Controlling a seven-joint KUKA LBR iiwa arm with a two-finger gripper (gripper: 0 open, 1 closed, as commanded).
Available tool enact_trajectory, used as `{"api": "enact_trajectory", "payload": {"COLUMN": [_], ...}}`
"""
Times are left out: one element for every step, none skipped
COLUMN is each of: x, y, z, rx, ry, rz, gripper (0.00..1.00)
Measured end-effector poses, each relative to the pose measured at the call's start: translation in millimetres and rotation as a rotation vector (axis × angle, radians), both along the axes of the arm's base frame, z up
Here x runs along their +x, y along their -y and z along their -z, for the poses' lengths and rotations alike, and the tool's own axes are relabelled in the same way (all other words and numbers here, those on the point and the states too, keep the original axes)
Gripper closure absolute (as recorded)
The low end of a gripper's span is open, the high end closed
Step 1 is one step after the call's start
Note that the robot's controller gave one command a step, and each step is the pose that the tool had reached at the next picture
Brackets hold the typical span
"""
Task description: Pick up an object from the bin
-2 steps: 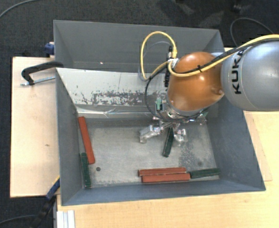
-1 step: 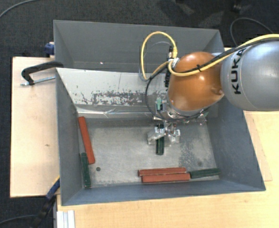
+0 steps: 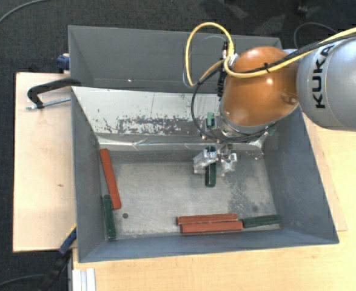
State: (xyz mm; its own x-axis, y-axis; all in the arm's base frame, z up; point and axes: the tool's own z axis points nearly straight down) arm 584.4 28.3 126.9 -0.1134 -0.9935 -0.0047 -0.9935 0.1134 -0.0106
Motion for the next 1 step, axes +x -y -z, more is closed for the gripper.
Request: {"api": "enact_trajectory", "payload": {"x": [1.9], "y": [-1.5], "z": [-33.1], "rx": [0.0], "ry": [-0.002], "rz": [0.003], "gripper": [1.0]}}
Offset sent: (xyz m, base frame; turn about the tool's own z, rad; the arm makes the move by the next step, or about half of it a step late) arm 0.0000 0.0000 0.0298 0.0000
